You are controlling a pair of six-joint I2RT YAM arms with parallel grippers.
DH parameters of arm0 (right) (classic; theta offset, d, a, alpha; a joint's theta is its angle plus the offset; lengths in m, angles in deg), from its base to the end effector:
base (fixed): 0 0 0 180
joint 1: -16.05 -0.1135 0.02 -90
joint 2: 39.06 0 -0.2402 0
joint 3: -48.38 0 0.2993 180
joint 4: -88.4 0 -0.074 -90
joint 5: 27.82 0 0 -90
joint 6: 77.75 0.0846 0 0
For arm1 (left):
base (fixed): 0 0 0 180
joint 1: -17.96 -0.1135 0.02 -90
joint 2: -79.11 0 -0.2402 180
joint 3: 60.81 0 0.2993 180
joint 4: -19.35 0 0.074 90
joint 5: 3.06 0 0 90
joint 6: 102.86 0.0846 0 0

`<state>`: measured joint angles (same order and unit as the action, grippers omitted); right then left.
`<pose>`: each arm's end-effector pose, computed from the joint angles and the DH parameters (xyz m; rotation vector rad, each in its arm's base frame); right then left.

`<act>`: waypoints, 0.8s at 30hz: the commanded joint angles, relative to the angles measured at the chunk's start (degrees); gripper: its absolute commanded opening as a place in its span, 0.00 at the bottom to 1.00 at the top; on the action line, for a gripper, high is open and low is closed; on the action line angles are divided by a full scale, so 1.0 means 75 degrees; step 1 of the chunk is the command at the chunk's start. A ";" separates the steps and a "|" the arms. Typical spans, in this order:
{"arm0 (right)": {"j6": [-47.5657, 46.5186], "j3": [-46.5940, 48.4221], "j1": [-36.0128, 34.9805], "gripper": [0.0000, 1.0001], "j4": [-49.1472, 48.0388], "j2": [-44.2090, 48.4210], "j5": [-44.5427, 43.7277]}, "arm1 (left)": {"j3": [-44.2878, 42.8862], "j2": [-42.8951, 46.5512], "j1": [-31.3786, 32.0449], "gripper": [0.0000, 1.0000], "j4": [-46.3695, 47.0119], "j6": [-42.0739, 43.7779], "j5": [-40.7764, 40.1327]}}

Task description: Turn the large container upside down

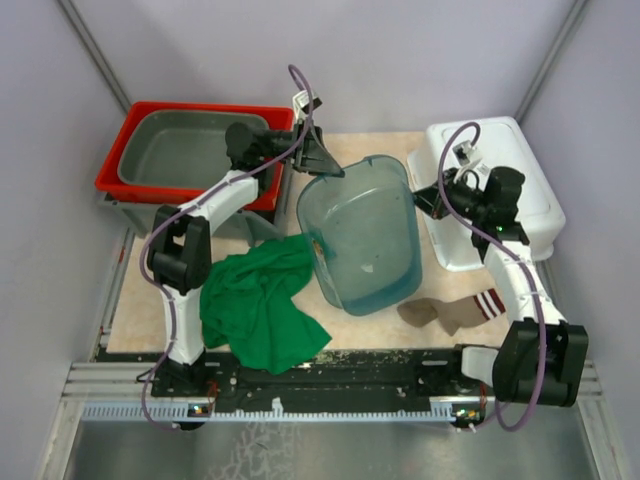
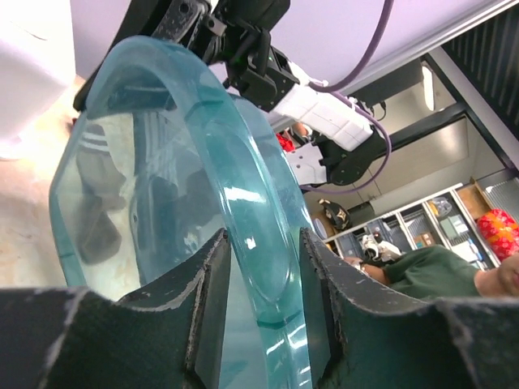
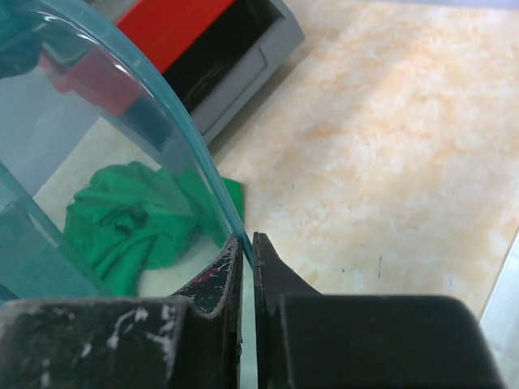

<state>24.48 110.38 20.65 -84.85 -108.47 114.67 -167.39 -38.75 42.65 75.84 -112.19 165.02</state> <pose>0.3583 0.0385 0.2691 -0.3951 1.7683 0.9198 0.4108 -0.2800 0.3322 0.8266 1.7143 -2.1757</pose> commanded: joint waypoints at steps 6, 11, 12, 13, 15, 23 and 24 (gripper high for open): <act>0.0686 -0.0497 -0.0144 0.00 -0.0213 0.0448 -0.0977 | -0.0531 -0.0276 0.0091 0.63 -0.2185 0.2308 -0.0547; 0.0475 -0.0690 -0.0138 0.00 -0.0075 0.0484 -0.1194 | -0.0734 -0.0161 0.0077 0.94 -0.3656 0.3504 -0.0818; 0.0408 -0.0714 -0.0141 0.00 -0.0029 0.0501 -0.1257 | -0.0802 -0.0119 0.0081 0.99 -0.4059 0.3813 -0.0884; 0.0373 -0.0738 -0.0138 0.00 -0.0010 0.0533 -0.1315 | -0.0888 -0.0089 0.0083 1.00 -0.4492 0.4167 -0.0967; 0.0177 -0.0738 -0.0138 0.00 0.0187 0.0592 -0.1494 | -0.1118 -0.0013 0.0072 1.00 -0.5673 0.5043 -0.1193; -0.0168 -0.0806 -0.0138 0.00 0.0425 0.0780 -0.1851 | -0.2073 0.0133 -0.0043 1.00 -0.9320 0.7822 -0.2423; -0.0216 -0.0807 -0.0141 0.00 0.0459 0.0799 -0.1862 | -0.2155 0.0128 -0.0070 1.00 -0.9598 0.8028 -0.2551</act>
<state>24.37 104.19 19.90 -80.26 -104.86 102.10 -180.16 -40.61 42.85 19.01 -64.85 151.38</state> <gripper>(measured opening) 0.036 0.998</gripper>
